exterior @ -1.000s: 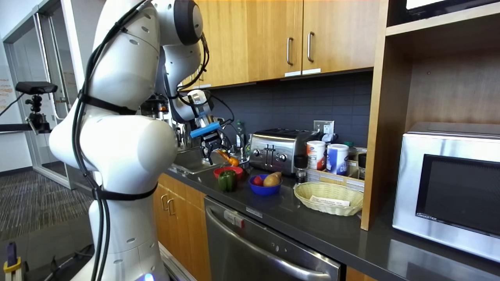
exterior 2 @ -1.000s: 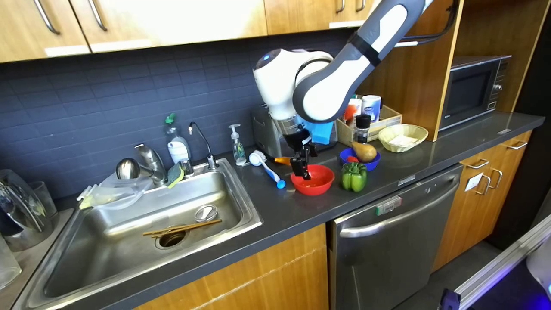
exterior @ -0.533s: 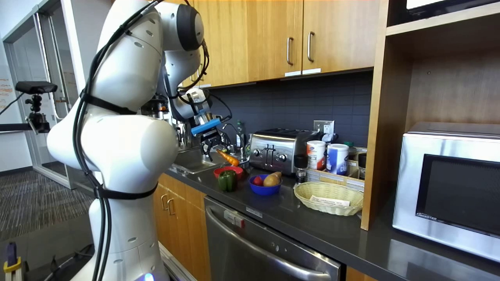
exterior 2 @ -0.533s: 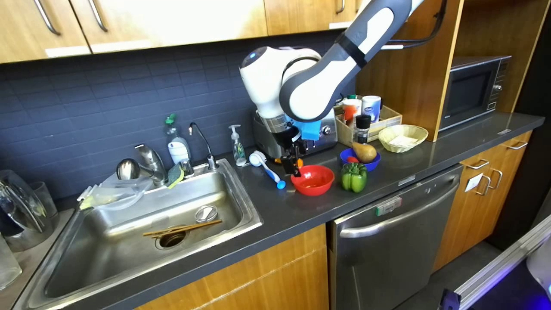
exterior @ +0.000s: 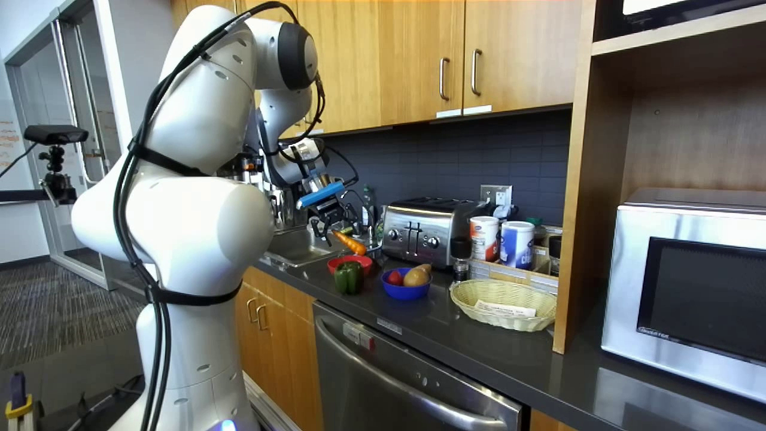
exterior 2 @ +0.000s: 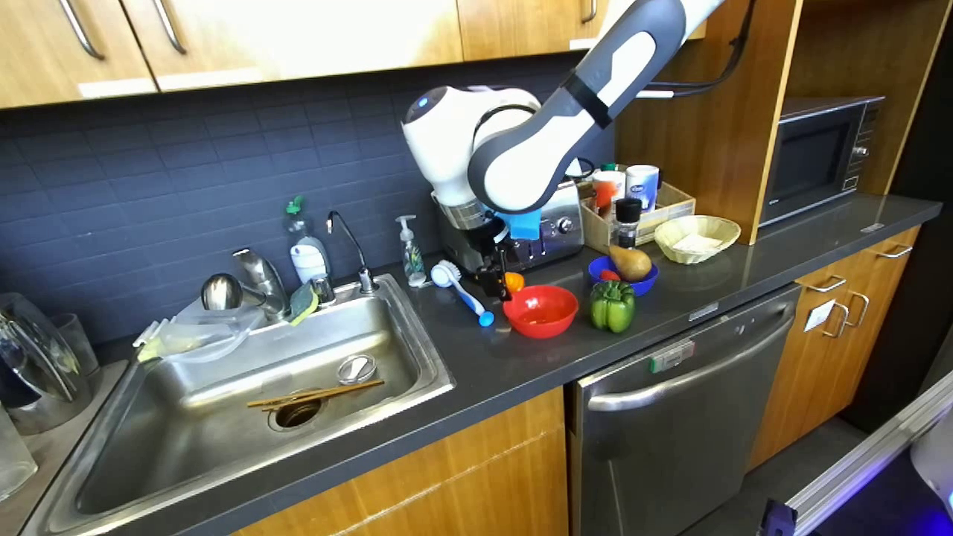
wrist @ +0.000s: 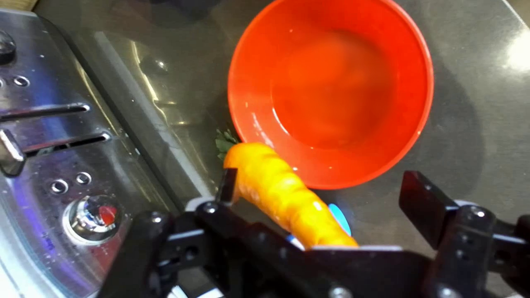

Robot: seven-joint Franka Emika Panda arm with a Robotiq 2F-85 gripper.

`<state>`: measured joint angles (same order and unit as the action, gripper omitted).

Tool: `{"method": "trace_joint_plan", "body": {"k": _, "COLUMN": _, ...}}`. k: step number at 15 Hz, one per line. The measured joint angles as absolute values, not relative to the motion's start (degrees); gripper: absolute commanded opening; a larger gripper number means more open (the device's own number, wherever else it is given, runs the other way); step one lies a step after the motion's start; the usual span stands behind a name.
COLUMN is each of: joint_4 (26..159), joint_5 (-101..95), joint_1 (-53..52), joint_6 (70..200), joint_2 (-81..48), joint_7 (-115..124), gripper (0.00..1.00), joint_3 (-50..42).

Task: Pick up the green pepper toy and put it on the kitchen counter

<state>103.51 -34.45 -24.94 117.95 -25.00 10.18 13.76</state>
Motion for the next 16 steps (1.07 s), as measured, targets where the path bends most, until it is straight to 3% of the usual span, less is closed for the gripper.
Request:
{"method": "trace_joint_plan", "body": {"k": 11, "joint_4": 94.1, "joint_5": -34.7, "joint_1": -26.0, "joint_6": 115.3, "joint_2": -31.8, "joint_7": 6.1, "gripper": 1.0, "joint_3": 12.2}}
{"method": "trace_joint_plan", "body": {"k": 12, "joint_4": 93.5, "joint_5": -34.7, "joint_1": -26.2, "joint_6": 115.1, "joint_2": -32.2, "joint_7": 5.8, "gripper": 0.75, "joint_3": 12.1}}
{"method": "trace_joint_plan", "body": {"k": 14, "joint_4": 92.5, "joint_5": -34.7, "joint_1": -26.4, "joint_6": 114.8, "joint_2": -33.0, "joint_7": 5.1, "gripper": 0.68, "joint_3": 12.0}}
{"method": "trace_joint_plan", "body": {"k": 16, "joint_4": 91.7, "joint_5": -34.7, "joint_1": -26.4, "joint_6": 114.6, "joint_2": -33.6, "joint_7": 4.7, "gripper": 0.52, "joint_3": 11.8}}
